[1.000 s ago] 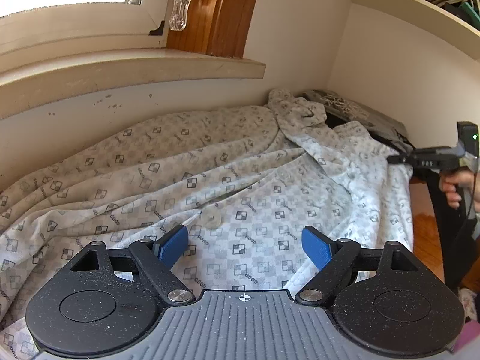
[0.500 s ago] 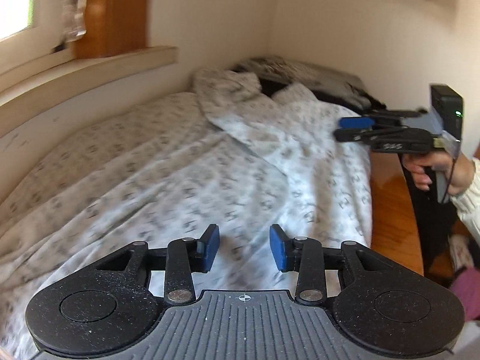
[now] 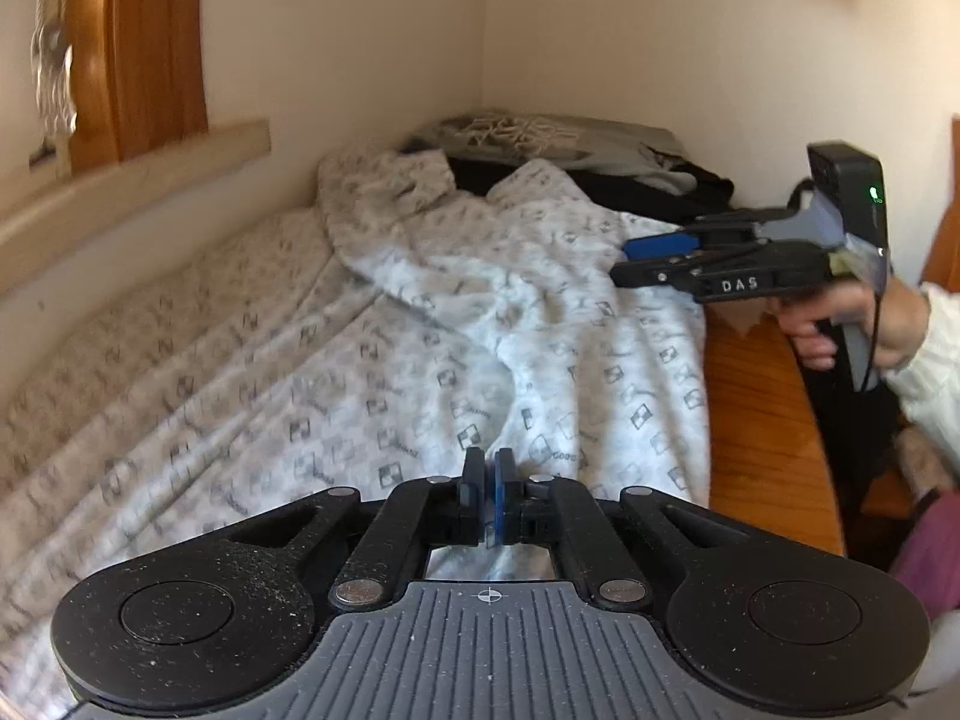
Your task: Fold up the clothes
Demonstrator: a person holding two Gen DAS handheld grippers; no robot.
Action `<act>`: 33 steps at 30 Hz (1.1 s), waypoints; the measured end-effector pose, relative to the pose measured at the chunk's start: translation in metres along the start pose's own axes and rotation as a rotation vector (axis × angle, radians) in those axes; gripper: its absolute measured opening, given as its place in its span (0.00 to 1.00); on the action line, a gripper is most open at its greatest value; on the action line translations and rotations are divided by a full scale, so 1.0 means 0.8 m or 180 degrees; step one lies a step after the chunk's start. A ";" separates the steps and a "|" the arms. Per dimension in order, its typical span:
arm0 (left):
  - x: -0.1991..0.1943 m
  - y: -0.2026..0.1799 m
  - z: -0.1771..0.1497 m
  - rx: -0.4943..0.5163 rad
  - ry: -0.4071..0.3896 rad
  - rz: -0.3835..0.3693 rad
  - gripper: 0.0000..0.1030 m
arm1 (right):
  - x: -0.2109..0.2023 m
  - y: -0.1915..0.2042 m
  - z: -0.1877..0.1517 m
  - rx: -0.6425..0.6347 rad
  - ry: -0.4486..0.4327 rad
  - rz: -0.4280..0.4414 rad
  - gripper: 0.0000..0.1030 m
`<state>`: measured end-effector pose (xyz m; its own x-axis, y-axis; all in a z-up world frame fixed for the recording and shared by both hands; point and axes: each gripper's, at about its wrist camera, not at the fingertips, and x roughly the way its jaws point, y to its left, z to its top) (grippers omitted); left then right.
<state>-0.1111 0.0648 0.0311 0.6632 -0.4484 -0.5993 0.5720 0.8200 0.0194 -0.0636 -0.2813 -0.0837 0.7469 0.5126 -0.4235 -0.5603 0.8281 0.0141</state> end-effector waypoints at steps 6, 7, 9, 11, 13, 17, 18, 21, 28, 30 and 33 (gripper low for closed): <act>-0.012 0.027 0.012 -0.0303 -0.0255 0.0223 0.02 | 0.000 0.000 0.000 0.0004 -0.0010 -0.0007 0.45; -0.007 0.030 0.010 -0.0311 -0.0161 0.0312 0.03 | 0.000 0.000 0.000 0.0004 -0.0010 -0.0006 0.45; -0.004 0.041 0.004 -0.0378 0.0024 0.0411 0.16 | 0.000 0.001 0.000 0.0000 -0.0011 -0.0010 0.45; -0.027 0.055 -0.006 -0.0451 0.0001 0.0432 0.28 | -0.001 0.001 0.000 -0.0005 -0.0015 -0.0010 0.45; -0.057 0.067 -0.021 -0.0465 -0.0016 0.0517 0.47 | -0.001 0.001 -0.001 -0.0009 -0.0020 -0.0011 0.45; -0.124 0.090 -0.064 -0.0550 0.0099 0.0652 0.53 | -0.002 0.000 -0.001 -0.0006 -0.0032 -0.0008 0.45; -0.140 0.096 -0.075 -0.0582 0.0135 0.0678 0.54 | -0.002 0.000 -0.002 -0.0003 -0.0035 -0.0006 0.45; -0.184 0.107 -0.109 -0.0665 0.0267 0.0790 0.54 | -0.002 0.000 -0.002 -0.0004 -0.0043 -0.0005 0.45; -0.236 0.117 -0.150 -0.0894 0.0274 0.0856 0.01 | -0.002 -0.001 -0.002 0.0002 -0.0053 0.0002 0.44; -0.243 0.113 -0.149 -0.0856 0.0256 0.0989 0.02 | -0.002 -0.002 -0.002 0.0004 -0.0056 0.0008 0.44; -0.256 0.112 -0.147 -0.0900 0.0109 0.1049 0.02 | -0.002 -0.002 -0.002 0.0004 -0.0058 0.0022 0.44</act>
<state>-0.2526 0.2722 0.0613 0.7692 -0.1381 -0.6239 0.1744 0.9847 -0.0030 -0.0645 -0.2842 -0.0847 0.7494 0.5223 -0.4070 -0.5651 0.8249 0.0181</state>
